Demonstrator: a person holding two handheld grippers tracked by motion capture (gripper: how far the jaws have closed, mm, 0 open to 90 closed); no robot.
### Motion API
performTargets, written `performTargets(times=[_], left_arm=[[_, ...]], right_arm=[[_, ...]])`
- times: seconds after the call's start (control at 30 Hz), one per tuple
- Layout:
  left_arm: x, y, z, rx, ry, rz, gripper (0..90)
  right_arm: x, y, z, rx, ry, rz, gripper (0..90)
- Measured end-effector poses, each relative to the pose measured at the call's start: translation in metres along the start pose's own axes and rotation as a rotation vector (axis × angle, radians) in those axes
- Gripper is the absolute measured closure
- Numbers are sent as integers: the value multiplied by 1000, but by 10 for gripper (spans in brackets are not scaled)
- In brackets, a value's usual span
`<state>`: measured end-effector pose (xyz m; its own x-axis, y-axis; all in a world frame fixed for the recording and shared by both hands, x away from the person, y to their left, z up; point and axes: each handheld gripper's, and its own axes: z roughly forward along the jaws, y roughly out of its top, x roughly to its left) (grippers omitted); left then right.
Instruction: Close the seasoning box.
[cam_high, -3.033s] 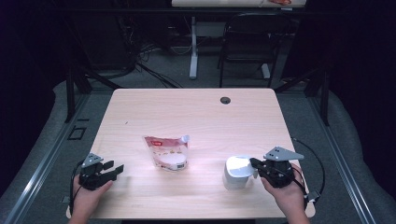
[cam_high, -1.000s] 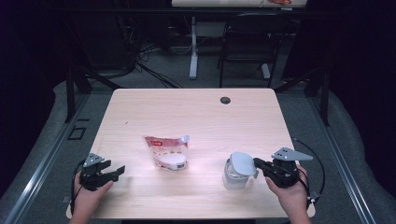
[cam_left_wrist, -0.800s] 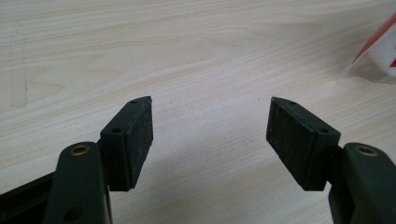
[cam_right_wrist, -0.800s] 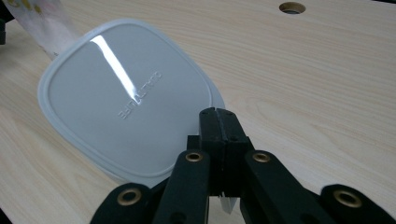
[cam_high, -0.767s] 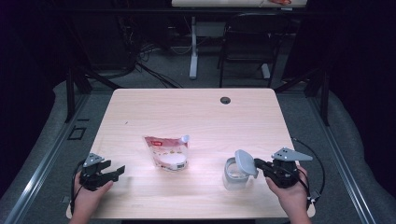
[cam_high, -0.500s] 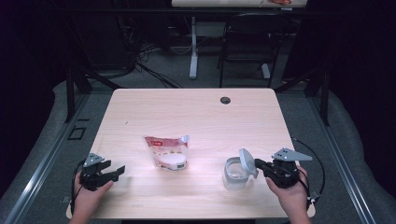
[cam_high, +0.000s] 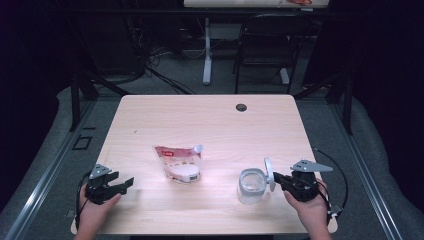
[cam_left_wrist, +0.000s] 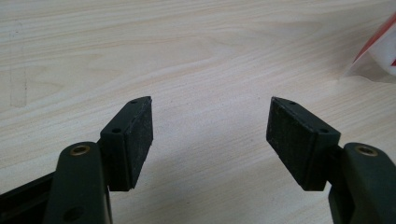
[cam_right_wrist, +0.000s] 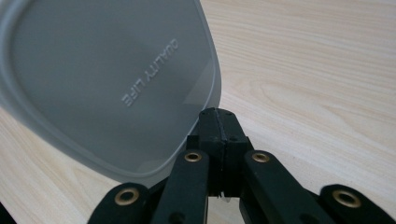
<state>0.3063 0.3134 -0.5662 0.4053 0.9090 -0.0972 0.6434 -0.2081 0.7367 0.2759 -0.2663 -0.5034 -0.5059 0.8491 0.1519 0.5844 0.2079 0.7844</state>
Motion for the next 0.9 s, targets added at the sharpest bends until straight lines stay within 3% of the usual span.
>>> performTargets(times=[0.13,0.33,0.63,0.7,0.9], left_arm=[[0,0,0,-2,1,0,321],[0,0,-1,3,4,-3,321],[0,0,-1,2,5,-3,321],[0,0,-1,2,5,-6,321],[1,-1,-1,-2,6,-8,321]], right_arm=[[-3,-3,3,5,4,18,899],[-8,-5,2,1,-2,31,806],[-15,-12,2,-2,-84,29,651],[-15,-15,2,-3,-101,9,632],[-12,-27,-3,-6,-111,17,600]])
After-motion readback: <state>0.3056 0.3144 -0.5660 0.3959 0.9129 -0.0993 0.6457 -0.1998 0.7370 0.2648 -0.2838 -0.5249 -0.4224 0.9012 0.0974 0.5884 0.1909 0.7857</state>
